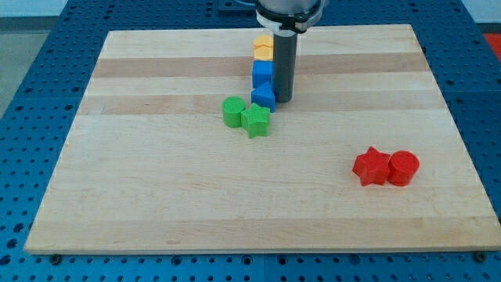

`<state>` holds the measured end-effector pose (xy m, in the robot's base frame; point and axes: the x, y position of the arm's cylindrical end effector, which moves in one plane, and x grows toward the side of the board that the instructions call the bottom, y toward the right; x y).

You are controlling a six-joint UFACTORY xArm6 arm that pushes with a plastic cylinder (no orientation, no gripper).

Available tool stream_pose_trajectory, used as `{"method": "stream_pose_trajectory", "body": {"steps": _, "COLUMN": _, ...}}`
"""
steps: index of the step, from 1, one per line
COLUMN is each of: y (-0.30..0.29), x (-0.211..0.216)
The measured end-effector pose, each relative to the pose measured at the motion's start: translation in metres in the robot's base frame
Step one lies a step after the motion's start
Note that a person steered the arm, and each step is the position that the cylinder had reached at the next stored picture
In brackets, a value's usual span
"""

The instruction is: Push the green star into the triangle

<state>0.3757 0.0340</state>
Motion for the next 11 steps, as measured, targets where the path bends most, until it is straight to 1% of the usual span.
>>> {"method": "stream_pose_trajectory", "body": {"steps": 1, "y": 0.01, "x": 0.004}}
{"method": "stream_pose_trajectory", "body": {"steps": 2, "y": 0.019, "x": 0.024}}
{"method": "stream_pose_trajectory", "body": {"steps": 4, "y": 0.018, "x": 0.086}}
{"method": "stream_pose_trajectory", "body": {"steps": 5, "y": -0.004, "x": 0.102}}
{"method": "stream_pose_trajectory", "body": {"steps": 6, "y": -0.034, "x": 0.103}}
{"method": "stream_pose_trajectory", "body": {"steps": 7, "y": -0.052, "x": 0.1}}
{"method": "stream_pose_trajectory", "body": {"steps": 10, "y": -0.053, "x": 0.07}}
{"method": "stream_pose_trajectory", "body": {"steps": 11, "y": -0.047, "x": 0.068}}
